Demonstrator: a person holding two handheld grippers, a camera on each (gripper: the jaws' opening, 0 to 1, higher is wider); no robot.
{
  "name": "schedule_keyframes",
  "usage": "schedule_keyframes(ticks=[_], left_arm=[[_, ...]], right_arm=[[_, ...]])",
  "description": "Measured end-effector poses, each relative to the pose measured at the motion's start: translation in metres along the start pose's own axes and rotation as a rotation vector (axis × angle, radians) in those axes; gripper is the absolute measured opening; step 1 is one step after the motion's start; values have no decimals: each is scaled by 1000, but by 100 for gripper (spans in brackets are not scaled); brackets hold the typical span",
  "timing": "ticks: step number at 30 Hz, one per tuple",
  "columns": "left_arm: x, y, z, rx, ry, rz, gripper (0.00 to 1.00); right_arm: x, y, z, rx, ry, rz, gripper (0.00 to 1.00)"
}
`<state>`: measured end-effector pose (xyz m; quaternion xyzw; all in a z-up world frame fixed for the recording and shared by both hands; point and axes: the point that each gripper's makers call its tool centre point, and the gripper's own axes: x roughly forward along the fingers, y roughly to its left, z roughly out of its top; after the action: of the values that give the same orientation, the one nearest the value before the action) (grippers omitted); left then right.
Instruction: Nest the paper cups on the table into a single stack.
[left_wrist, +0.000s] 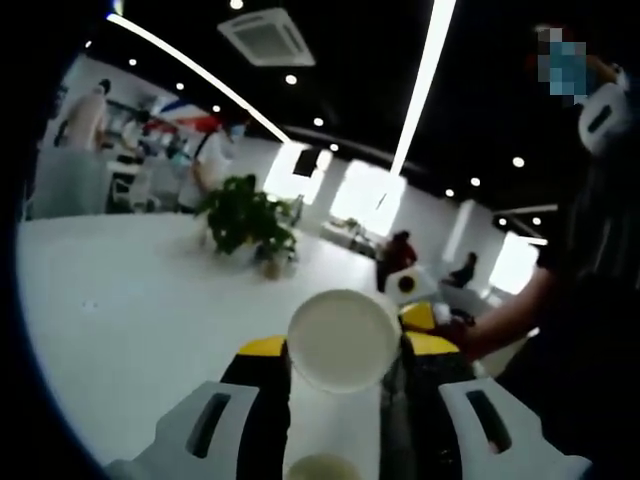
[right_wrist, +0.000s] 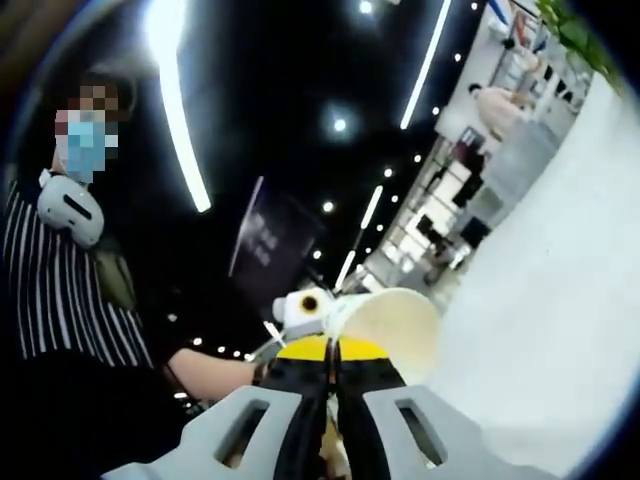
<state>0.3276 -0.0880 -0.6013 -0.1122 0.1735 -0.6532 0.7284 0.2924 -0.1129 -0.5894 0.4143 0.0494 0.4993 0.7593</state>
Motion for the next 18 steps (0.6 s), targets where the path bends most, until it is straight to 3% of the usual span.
schedule_keyframes(ticks=[18], left_arm=[[-14,3,-2,48,9,44,44]], right_arm=[[8,1,-3,42,4,-2,0]])
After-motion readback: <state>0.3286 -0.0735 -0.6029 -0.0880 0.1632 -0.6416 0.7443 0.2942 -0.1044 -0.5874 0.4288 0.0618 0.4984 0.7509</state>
